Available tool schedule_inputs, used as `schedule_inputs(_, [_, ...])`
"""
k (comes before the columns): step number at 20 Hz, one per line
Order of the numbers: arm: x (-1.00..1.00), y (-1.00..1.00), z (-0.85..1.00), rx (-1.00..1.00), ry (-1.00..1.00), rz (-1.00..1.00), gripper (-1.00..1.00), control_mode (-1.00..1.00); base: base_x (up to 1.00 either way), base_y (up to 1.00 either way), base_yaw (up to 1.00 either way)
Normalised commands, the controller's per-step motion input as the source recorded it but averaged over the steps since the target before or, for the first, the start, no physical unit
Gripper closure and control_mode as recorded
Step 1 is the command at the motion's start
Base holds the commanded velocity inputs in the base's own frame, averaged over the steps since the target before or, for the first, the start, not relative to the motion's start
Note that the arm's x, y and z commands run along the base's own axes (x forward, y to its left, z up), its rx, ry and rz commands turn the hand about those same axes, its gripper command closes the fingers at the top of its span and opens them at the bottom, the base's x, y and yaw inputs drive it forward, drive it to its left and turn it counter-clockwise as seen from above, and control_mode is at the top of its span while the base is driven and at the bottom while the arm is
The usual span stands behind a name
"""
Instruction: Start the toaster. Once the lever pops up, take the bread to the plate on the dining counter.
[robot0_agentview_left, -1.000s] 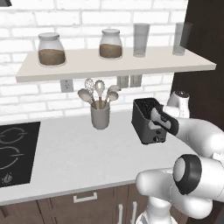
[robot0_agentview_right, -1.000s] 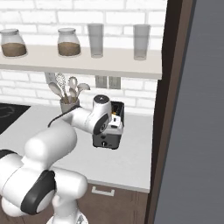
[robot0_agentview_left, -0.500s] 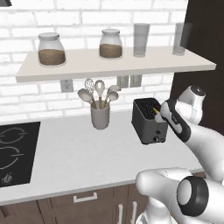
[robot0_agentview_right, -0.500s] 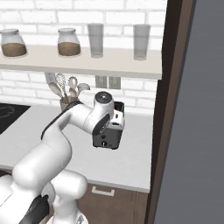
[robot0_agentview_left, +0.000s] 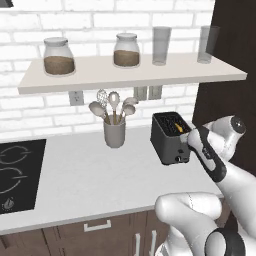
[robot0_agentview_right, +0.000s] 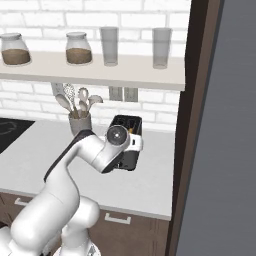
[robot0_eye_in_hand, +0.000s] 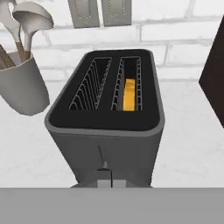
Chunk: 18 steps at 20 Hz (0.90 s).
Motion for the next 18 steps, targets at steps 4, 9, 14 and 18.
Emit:
schedule_inputs(4, [0.00, -0.06, 0.10, 0.04, -0.20, 0.01, 1.00, -1.00, 0.00, 0.00, 0.00])
schedule_inputs(9, [0.00, -0.11, 0.00, 0.07, -0.29, 0.03, 1.00, -1.00, 0.00, 0.00, 0.00])
schedule_inputs(14, [0.00, -0.07, 0.01, 0.08, -0.27, 0.02, 1.00, -1.00, 0.00, 0.00, 0.00])
schedule_inputs(18, [0.00, 0.00, 0.18, 0.03, -0.17, 0.00, -1.00, -1.00, 0.00, 0.00, 0.00])
